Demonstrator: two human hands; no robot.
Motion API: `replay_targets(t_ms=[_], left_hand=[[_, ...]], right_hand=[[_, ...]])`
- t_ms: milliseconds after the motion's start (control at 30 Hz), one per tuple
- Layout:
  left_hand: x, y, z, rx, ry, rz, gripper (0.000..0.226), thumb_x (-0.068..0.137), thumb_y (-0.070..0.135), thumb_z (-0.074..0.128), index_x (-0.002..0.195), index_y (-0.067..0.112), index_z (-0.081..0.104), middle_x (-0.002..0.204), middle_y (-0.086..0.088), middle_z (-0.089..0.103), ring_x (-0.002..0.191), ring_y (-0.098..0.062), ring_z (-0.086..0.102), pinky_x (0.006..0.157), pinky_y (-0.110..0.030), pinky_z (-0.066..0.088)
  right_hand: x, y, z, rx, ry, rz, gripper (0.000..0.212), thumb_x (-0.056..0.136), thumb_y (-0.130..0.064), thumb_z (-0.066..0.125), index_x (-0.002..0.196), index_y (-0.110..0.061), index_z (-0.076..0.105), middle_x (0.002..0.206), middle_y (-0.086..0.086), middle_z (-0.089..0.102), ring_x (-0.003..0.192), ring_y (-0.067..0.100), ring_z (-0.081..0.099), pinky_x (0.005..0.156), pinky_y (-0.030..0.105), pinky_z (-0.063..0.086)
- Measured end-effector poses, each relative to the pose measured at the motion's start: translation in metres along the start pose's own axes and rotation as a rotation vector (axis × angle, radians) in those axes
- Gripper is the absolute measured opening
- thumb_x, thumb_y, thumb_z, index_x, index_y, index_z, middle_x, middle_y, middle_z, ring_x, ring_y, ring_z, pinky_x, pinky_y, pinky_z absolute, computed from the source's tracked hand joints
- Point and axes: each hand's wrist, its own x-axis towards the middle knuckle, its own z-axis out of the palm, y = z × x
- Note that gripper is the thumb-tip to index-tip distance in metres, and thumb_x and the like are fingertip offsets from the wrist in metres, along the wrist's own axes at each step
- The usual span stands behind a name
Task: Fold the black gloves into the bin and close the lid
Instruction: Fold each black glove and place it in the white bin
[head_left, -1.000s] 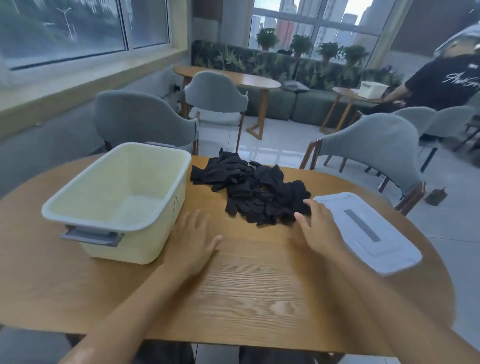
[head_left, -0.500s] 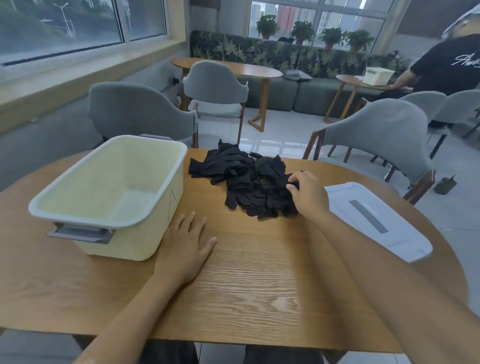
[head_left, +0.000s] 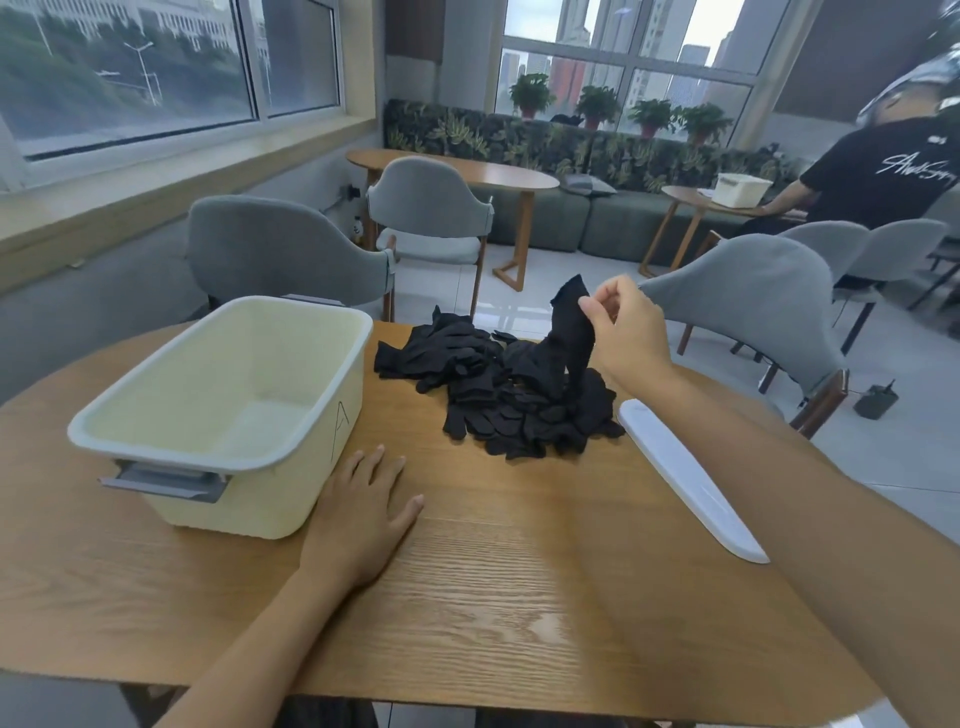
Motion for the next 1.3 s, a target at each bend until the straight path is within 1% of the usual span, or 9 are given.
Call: replay_targets(t_ms=[133, 233, 367, 533, 733, 967, 1033, 1133, 1300], left_hand=[[-0.001, 0.000, 0.001, -0.006, 0.007, 0.000, 0.070, 0.098, 0.069, 0.028, 0.158, 0.034, 0.026, 0.167, 0.005, 0.017, 0.154, -0.017, 0.010, 0.124, -0.039, 0.015], [-0.001, 0.000, -0.001, -0.002, 0.000, -0.001, 0.070, 0.098, 0.069, 0.027, 0.158, 0.033, 0.025, 0.167, 0.005, 0.016, 0.155, -0.017, 0.010, 0.124, -0.039, 0.015], [-0.001, -0.001, 0.000, 0.005, 0.007, 0.006, 0.069, 0.098, 0.069, 0.028, 0.158, 0.033, 0.027, 0.167, 0.004, 0.018, 0.154, -0.018, 0.011, 0.123, -0.039, 0.016], [-0.003, -0.002, 0.001, -0.002, 0.006, 0.012, 0.069, 0.099, 0.068, 0.028, 0.158, 0.032, 0.027, 0.167, 0.003, 0.018, 0.154, -0.019, 0.011, 0.124, -0.039, 0.015], [-0.003, -0.003, 0.002, 0.001, 0.010, 0.017, 0.070, 0.099, 0.068, 0.028, 0.158, 0.030, 0.029, 0.167, 0.001, 0.020, 0.154, -0.020, 0.013, 0.123, -0.042, 0.017], [-0.002, -0.002, 0.001, -0.007, 0.001, 0.013, 0.070, 0.098, 0.068, 0.030, 0.157, 0.031, 0.028, 0.167, 0.002, 0.020, 0.154, -0.020, 0.013, 0.123, -0.043, 0.018], [-0.002, -0.003, 0.001, -0.005, -0.001, 0.010, 0.070, 0.098, 0.068, 0.031, 0.157, 0.031, 0.028, 0.167, 0.002, 0.020, 0.154, -0.020, 0.013, 0.123, -0.043, 0.018], [-0.002, -0.004, 0.001, -0.009, -0.001, 0.013, 0.069, 0.098, 0.068, 0.031, 0.157, 0.032, 0.028, 0.167, 0.003, 0.020, 0.154, -0.020, 0.013, 0.123, -0.043, 0.019], [0.000, -0.003, 0.003, 0.001, 0.007, 0.012, 0.069, 0.098, 0.069, 0.030, 0.157, 0.033, 0.028, 0.167, 0.003, 0.020, 0.154, -0.020, 0.014, 0.123, -0.043, 0.019]], right_hand=[[-0.004, -0.016, -0.014, 0.073, -0.030, -0.012, 0.020, 0.099, -0.029, 0.059, 0.115, -0.019, 0.062, 0.086, -0.005, 0.066, 0.084, 0.013, 0.061, 0.078, 0.031, 0.050], [-0.009, -0.024, -0.020, 0.046, -0.100, -0.005, 0.031, 0.099, -0.028, 0.060, 0.128, -0.016, 0.064, 0.099, 0.000, 0.071, 0.093, 0.015, 0.062, 0.086, 0.033, 0.052], [-0.018, -0.044, -0.027, 0.099, -0.133, 0.033, 0.022, 0.098, -0.022, 0.062, 0.119, -0.016, 0.067, 0.105, -0.003, 0.069, 0.093, 0.011, 0.063, 0.091, 0.032, 0.053], [-0.086, -0.074, -0.038, 0.175, -0.149, -0.125, 0.006, 0.098, -0.020, 0.060, 0.099, -0.025, 0.057, 0.089, -0.013, 0.061, 0.081, 0.000, 0.058, 0.068, 0.010, 0.045], [-0.230, -0.004, -0.023, -0.124, -0.770, -0.326, 0.031, 0.092, -0.012, 0.055, 0.110, -0.038, 0.054, 0.117, -0.024, 0.050, 0.104, 0.001, 0.056, 0.087, 0.030, 0.052], [-0.239, 0.004, -0.012, -0.097, -0.629, -0.170, 0.021, 0.100, -0.028, 0.053, 0.118, -0.035, 0.060, 0.118, -0.025, 0.055, 0.113, -0.006, 0.050, 0.097, 0.025, 0.048], [-0.239, 0.000, -0.002, -0.172, -0.646, -0.161, 0.034, 0.101, -0.041, 0.050, 0.134, -0.033, 0.054, 0.135, -0.018, 0.050, 0.129, 0.000, 0.041, 0.110, 0.030, 0.040], [-0.243, 0.003, 0.014, -0.312, -0.758, -0.092, 0.063, 0.100, -0.061, 0.035, 0.156, -0.034, 0.025, 0.164, -0.009, 0.017, 0.152, 0.014, 0.006, 0.124, 0.038, 0.013], [-0.252, 0.011, 0.030, -0.393, -0.831, -0.197, 0.069, 0.098, -0.069, 0.017, 0.159, -0.038, 0.007, 0.167, -0.008, -0.006, 0.152, 0.014, -0.015, 0.124, 0.041, 0.000]])
